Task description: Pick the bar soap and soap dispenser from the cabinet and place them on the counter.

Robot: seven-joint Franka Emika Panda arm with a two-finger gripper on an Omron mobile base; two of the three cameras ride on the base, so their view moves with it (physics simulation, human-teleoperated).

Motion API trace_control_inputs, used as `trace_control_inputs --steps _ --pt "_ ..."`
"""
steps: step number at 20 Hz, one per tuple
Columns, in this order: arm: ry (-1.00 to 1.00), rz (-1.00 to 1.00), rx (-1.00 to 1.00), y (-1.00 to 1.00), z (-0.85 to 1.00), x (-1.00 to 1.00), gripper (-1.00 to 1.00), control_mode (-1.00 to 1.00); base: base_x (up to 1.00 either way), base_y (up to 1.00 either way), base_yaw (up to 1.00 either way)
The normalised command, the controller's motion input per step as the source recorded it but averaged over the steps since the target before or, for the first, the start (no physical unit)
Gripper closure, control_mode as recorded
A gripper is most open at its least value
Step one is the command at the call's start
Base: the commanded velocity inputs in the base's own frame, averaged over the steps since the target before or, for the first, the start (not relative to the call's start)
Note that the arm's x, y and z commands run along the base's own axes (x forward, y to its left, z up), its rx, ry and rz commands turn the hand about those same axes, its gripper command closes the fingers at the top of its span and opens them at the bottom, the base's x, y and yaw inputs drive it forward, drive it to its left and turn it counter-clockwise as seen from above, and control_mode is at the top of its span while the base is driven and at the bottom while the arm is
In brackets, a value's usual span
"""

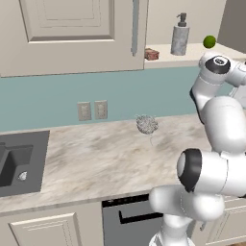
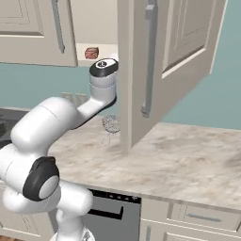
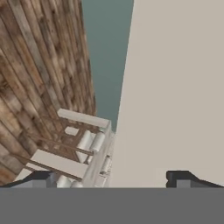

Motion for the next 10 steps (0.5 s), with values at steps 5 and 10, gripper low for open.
trace_control_inputs --steps 5,10 --pt "-0.01 0.03 0.06 -0.50 -0.09 0.00 -1.00 -1.00 0.00 0.00 0.00" --pt "-0.02 0.02 0.04 -0.45 -0.08 0.00 -1.00 -1.00 0.00 0.00 0.00"
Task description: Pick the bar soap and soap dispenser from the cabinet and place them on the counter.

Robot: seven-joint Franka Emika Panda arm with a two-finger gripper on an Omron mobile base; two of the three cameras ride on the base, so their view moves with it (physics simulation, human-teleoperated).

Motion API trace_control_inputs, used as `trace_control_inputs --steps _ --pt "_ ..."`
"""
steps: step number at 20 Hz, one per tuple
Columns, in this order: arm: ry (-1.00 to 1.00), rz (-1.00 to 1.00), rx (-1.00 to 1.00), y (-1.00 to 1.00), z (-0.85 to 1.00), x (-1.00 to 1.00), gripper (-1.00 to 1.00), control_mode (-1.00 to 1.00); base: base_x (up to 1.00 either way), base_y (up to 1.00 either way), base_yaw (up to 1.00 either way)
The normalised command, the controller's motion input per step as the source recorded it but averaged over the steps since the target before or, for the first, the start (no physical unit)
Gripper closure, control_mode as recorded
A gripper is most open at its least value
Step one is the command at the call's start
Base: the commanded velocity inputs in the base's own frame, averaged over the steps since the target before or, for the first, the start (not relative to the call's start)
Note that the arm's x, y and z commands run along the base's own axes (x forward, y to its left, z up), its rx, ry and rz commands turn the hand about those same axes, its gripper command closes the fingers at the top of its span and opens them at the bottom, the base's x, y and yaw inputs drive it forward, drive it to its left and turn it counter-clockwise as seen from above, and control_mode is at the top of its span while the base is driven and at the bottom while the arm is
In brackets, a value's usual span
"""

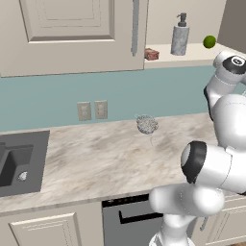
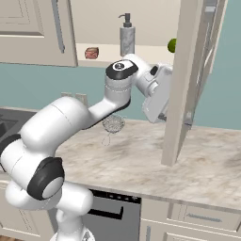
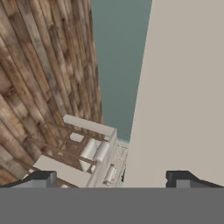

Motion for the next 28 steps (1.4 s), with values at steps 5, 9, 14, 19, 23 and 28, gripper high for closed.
trace_control_inputs --steps 5,9,14,19,23,28 --pt "-0.01 0.02 0.01 -0.19 -0.03 0.00 -1.00 -1.00 0.00 0.00 0.00" --pt "0.00 0.00 0.00 0.00 0.00 0.01 -1.00 -1.00 0.00 0.00 0.00" --pt "-0.02 0.03 0.00 -0.04 -0.02 0.11 -1.00 -1.00 0.00 0.00 0.00" --pt "-0.04 0.01 0.02 -0.14 -0.07 0.21 -1.00 -1.00 0.00 0.00 0.00" --pt "-0.01 0.06 0.05 -0.37 -0.04 0.19 -1.00 -1.00 0.00 0.00 0.00" --pt "-0.03 0.08 0.05 -0.36 -0.02 0.12 -1.00 -1.00 0.00 0.00 0.00"
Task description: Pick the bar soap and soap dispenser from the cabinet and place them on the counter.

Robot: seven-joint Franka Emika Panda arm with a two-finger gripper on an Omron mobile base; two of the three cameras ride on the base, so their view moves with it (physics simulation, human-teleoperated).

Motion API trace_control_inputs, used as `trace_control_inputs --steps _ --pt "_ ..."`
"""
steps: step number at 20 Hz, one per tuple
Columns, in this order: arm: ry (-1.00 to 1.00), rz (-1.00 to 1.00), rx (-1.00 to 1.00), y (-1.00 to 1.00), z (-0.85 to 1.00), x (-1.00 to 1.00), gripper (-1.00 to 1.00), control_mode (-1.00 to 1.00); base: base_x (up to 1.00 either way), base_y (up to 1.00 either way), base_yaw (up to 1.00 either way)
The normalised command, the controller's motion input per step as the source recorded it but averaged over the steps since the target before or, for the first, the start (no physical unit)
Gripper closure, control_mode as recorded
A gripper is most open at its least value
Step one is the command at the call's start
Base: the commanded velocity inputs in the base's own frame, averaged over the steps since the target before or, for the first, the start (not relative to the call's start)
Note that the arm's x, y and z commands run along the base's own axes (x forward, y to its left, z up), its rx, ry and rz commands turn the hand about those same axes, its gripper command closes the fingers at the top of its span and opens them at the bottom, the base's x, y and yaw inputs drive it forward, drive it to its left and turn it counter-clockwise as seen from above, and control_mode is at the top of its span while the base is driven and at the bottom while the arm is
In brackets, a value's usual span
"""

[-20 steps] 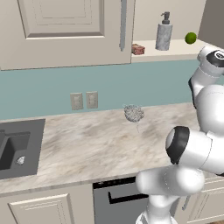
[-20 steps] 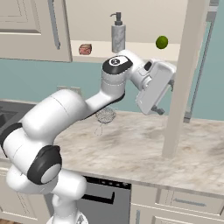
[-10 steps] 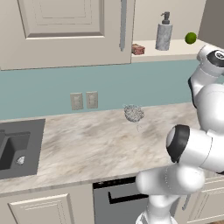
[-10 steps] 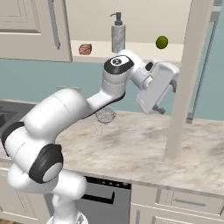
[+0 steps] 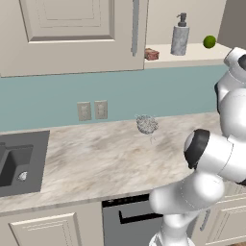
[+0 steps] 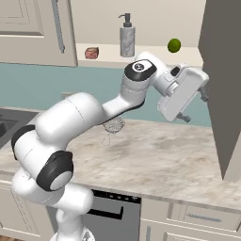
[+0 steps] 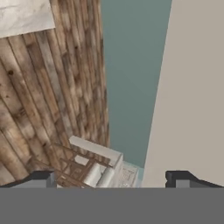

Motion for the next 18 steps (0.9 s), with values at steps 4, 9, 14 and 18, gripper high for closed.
trace_control_inputs --steps 4,9,14,18 --pt "0.00 0.04 0.02 -0.07 -0.06 0.03 -1.00 -1.00 0.00 0.00 0.00" --pt "-0.10 0.01 0.03 0.19 -0.01 0.03 -1.00 -1.00 0.00 0.00 0.00" --pt "-0.22 0.01 0.04 0.35 0.04 0.01 -1.00 -1.00 0.00 0.00 0.00" --pt "-0.25 0.00 0.04 0.39 0.05 0.00 -1.00 -1.00 0.00 0.00 0.00"
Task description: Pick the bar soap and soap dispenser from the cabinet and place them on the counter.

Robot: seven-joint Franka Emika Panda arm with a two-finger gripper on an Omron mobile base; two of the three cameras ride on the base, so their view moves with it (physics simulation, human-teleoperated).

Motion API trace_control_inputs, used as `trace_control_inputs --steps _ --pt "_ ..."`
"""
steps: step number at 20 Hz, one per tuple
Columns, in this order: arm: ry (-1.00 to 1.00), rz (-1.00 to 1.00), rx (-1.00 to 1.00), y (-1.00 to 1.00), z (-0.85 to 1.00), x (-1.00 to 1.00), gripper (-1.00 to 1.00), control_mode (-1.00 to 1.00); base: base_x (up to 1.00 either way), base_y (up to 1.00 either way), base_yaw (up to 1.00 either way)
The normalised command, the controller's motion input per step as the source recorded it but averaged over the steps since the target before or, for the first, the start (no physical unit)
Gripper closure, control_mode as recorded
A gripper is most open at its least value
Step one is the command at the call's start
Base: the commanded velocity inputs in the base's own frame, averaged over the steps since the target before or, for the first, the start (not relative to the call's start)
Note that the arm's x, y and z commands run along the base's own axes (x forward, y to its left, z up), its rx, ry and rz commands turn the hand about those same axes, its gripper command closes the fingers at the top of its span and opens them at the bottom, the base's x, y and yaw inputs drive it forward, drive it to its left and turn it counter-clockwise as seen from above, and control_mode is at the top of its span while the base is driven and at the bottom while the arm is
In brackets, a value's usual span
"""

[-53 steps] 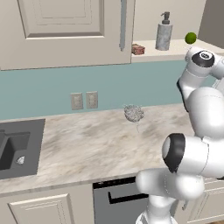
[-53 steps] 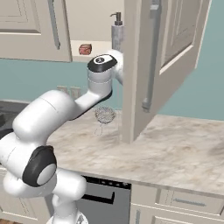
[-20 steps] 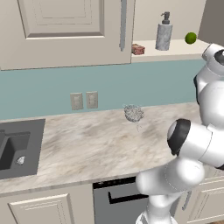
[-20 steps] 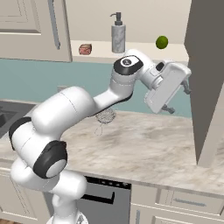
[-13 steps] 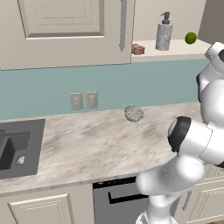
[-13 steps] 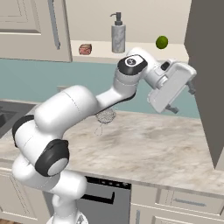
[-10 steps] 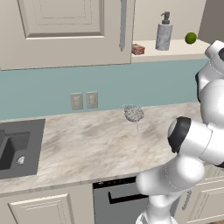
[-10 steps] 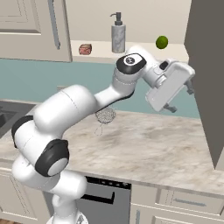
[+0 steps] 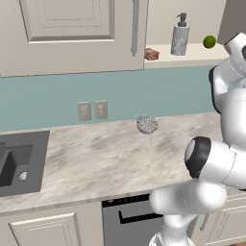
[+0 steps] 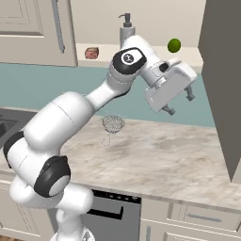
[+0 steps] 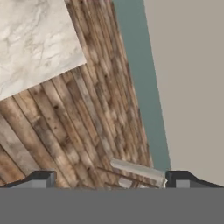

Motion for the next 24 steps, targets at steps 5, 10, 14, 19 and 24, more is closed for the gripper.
trace_control_inputs --steps 5,10,14,19,24 --pt "-0.25 0.00 0.03 0.40 0.05 -0.01 -1.00 -1.00 0.00 0.00 0.00" --pt "-0.22 0.01 0.01 0.46 0.05 -0.01 -1.00 -1.00 0.00 0.00 0.00" --pt "-0.16 -0.02 0.02 0.46 0.10 0.00 -1.00 -1.00 0.00 0.00 0.00" --pt "-0.16 0.02 0.01 0.49 0.08 -0.03 -1.00 -1.00 0.00 0.00 0.00" --pt "-0.06 0.12 0.00 0.40 0.05 0.00 -1.00 -1.00 0.00 0.00 0.00"
